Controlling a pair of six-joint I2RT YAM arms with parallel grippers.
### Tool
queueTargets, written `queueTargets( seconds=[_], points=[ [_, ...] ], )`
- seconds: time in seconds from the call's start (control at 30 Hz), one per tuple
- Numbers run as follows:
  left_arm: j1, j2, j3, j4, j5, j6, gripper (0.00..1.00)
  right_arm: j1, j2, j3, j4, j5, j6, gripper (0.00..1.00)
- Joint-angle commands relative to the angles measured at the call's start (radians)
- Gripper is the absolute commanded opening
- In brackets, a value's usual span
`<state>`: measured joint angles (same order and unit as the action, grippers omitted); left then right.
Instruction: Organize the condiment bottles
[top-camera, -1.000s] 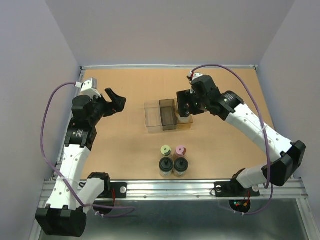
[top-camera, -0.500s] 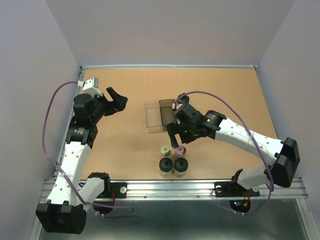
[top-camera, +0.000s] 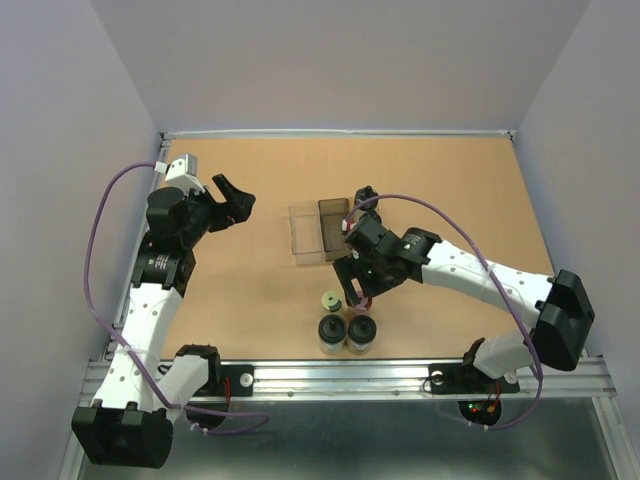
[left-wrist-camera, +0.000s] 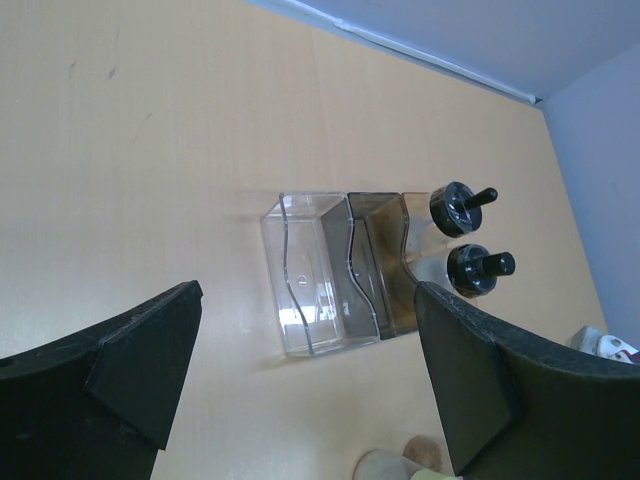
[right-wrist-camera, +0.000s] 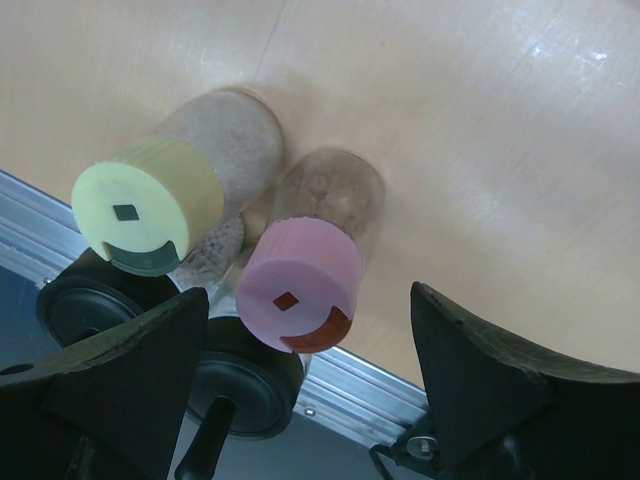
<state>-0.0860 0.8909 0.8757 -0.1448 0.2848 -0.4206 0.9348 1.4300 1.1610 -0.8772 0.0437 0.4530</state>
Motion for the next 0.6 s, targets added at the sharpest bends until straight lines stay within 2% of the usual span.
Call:
queueTargets(
  seconds=[0.0,0.13,0.27,0.43,0.5,0.57],
  points=[
    [-0.004,-0.009,0.014,0.05,0.007,0.008,0.99,0.016,0.009,-0.02,0.066,-0.036,0.007,0.86],
    [-0.004,-0.012,0.011,0.05,0.007,0.009,0.99,0.021,0.039,-0.038,0.086,-0.039,0.009,0.83],
    [-0.004,-0.012,0.012,0.048,0.007,0.009,0.99,0.025,0.063,-0.055,0.086,-0.007,0.026,0.74],
    [-0.004,-0.012,0.014,0.05,0.004,0.013,0.99,0.027,0.075,-0.055,0.084,0.031,0.03,0.47],
    [-0.004,-0.01,0.016,0.048,0.007,0.011,0.99,0.027,0.078,-0.041,0.084,0.038,0.026,0.39],
    [-0.004,-0.009,0.019,0.05,0.005,0.011,0.99,0.025,0.079,-0.023,0.083,0.048,0.018,0.25]
  ],
)
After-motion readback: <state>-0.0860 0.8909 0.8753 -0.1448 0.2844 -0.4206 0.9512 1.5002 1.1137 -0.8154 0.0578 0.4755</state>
